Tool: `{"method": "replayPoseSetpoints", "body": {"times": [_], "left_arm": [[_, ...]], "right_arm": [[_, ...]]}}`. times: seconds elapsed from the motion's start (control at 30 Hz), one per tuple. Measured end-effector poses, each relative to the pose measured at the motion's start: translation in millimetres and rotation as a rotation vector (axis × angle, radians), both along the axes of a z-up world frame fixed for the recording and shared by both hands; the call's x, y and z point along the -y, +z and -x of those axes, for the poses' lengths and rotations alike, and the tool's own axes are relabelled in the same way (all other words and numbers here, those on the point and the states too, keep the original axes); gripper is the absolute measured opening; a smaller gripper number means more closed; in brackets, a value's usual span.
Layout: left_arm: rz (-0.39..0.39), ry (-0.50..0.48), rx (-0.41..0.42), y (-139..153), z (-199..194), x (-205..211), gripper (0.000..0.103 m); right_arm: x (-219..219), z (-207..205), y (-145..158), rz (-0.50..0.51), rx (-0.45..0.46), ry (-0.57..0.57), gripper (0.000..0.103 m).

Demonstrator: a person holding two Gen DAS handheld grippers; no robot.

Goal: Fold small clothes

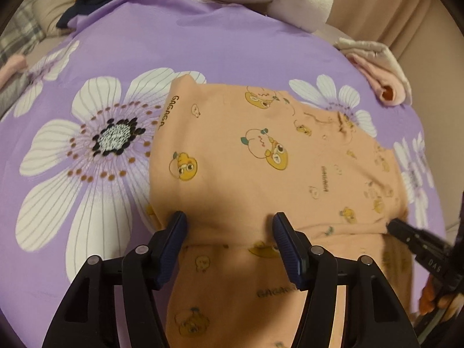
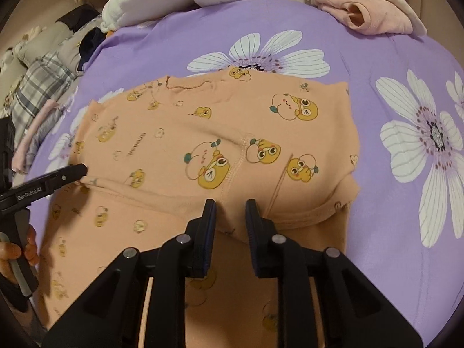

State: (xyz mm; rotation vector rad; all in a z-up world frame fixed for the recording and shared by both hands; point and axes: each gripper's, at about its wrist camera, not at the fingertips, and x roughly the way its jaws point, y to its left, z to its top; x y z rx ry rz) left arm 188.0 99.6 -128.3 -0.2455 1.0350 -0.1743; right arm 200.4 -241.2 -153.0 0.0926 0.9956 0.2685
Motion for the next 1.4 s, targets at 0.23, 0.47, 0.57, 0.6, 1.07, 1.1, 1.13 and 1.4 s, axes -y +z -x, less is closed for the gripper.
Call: {"method": "replayPoseSetpoints", "body": {"times": [0.23,0.47,0.57,0.6,1.07,1.1,1.13,1.4], "left_arm": [[0.158,0.015,-0.015,15,53,-37,0.073],[0.395,0.042,-0.087,-5,110,-82,0.073],[0.458,0.017,-0.100,-13,131,-83,0.073],[0.486,0.003,-0.103,-15,138,-81,0.073],[0.639,-0.084,-0.140,-27,115,-53,0.073],[0.651,-0.082,-0.143,-28,111,-51,0.073],[0.659,-0.084,-0.142,-28,109,-50,0.073],[0.646,-0.126,-0.147,-29,134,-47,0.073]], "right_arm": [[32,52,23,-0.181,0.011,-0.026,0.045],[90,108,19,-0.292,-0.022,-0.113,0.056],[109,123,8,-0.338,-0.058,-0.145,0.056],[114,129,2,-0.379,-0.081,-0.141,0.056],[88,130,-28,-0.547,-0.168,-0.032,0.056],[86,125,-27,-0.550,-0.167,-0.028,0.056],[83,120,-27,-0.551,-0.167,-0.025,0.056],[80,132,-30,-0.603,-0.208,0.036,0.053]]}}
